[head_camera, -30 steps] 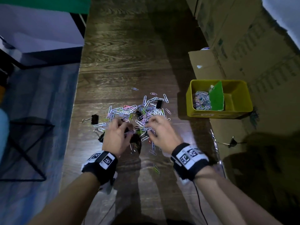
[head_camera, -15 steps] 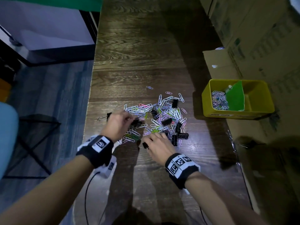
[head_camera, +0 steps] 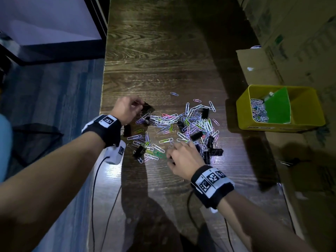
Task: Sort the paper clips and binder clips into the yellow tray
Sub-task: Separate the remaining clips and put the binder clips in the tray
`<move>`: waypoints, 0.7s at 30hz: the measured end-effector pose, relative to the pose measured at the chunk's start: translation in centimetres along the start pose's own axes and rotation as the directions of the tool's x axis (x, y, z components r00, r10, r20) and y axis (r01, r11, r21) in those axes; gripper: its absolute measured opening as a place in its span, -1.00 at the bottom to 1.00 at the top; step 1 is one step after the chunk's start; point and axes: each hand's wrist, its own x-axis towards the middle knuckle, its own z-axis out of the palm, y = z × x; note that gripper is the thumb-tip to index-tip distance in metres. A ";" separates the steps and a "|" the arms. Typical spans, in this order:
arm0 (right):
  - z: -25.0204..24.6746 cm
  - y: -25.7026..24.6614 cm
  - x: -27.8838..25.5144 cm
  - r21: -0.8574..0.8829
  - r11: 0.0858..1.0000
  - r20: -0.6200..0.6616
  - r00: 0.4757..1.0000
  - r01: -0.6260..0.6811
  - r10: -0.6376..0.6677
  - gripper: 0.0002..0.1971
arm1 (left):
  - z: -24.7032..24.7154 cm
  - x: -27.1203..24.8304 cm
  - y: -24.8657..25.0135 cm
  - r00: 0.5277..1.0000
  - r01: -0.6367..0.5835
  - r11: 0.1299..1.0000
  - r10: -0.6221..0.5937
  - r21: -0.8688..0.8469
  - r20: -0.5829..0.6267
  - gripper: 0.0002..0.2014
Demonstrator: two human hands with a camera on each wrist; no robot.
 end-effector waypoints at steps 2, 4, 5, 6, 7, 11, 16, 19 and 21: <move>-0.7 -0.2 1.1 -0.002 1.000 -0.034 0.999 -0.010 0.009 -0.77 | -0.3 -0.6 -0.7 0.999 -0.034 0.999 0.035 -0.015 0.008 -0.76; -1.4 -0.2 2.4 0.019 1.000 -0.059 0.998 -0.023 0.024 -0.70 | -0.4 -1.9 -1.2 0.996 -0.062 0.998 0.062 0.000 -0.070 -0.73; -1.7 -0.2 3.1 0.035 0.999 -0.067 0.997 -0.030 0.032 -0.63 | -0.3 -2.7 -1.6 0.992 -0.059 0.998 0.062 0.026 -0.108 -0.73; -2.0 -0.3 3.8 0.047 0.998 -0.080 0.996 -0.033 0.037 -0.55 | -0.1 -3.6 -1.8 0.992 -0.036 0.998 0.042 0.060 -0.116 -0.73; -2.2 -0.3 4.6 0.050 0.998 -0.096 0.995 -0.031 0.036 -0.46 | 0.1 -4.4 -2.1 0.996 0.005 0.996 0.003 0.088 -0.092 -0.70; -2.6 -1.1 7.7 0.019 1.000 -0.065 0.998 0.024 -0.023 -0.30 | 1.3 -6.3 -3.1 0.988 0.111 0.983 -0.125 0.148 0.093 -0.50; -1.9 -2.3 9.6 -0.023 0.999 0.060 0.997 0.045 -0.043 -0.40 | 1.6 -5.7 -4.3 0.990 0.069 0.988 -0.084 0.136 0.114 -0.65; -2.1 -2.1 9.5 0.044 0.998 0.027 0.999 0.039 -0.040 -0.51 | 0.8 -4.3 -4.6 0.999 0.022 0.991 -0.028 0.129 0.044 -0.69; -2.7 -1.6 9.2 0.084 0.995 -0.043 0.998 0.045 -0.042 -0.51 | 0.4 -3.0 -4.4 1.000 -0.023 0.986 0.021 0.165 0.013 -0.70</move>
